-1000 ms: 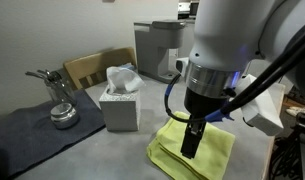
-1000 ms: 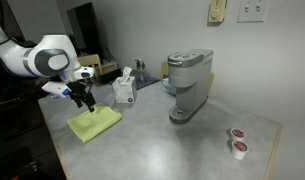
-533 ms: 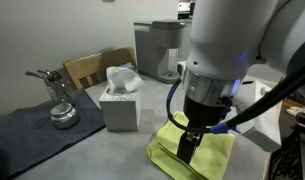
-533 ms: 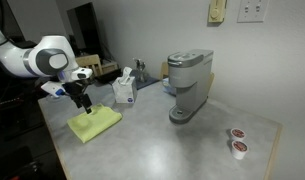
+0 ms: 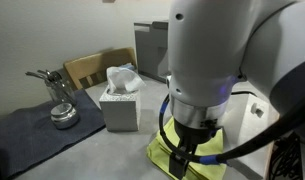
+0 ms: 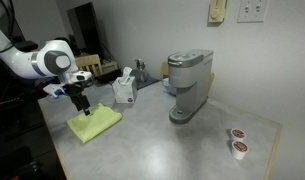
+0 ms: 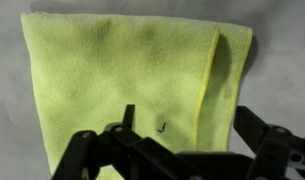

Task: Unfold the cloth

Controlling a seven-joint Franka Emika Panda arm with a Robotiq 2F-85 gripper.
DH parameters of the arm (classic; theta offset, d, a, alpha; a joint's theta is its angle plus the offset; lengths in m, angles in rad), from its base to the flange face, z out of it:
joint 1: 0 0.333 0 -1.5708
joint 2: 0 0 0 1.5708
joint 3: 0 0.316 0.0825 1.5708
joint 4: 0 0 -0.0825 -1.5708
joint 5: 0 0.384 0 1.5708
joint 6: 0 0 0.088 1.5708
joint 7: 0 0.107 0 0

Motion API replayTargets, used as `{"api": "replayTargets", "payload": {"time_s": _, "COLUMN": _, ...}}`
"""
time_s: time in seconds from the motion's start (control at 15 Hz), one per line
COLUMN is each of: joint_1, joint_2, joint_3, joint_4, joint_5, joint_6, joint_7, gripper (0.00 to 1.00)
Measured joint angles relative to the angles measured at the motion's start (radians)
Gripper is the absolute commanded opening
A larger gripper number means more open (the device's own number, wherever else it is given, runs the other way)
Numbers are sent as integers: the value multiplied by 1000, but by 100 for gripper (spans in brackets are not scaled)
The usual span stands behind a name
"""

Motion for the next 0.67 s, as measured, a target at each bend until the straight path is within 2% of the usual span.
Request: {"api": "replayTargets", "payload": {"time_s": 0.67, "joint_1": 7, "joint_2": 39, "joint_3": -41, "joint_4": 36, "joint_5": -5, "joint_6": -31, "joint_7": 12, "gripper": 100}}
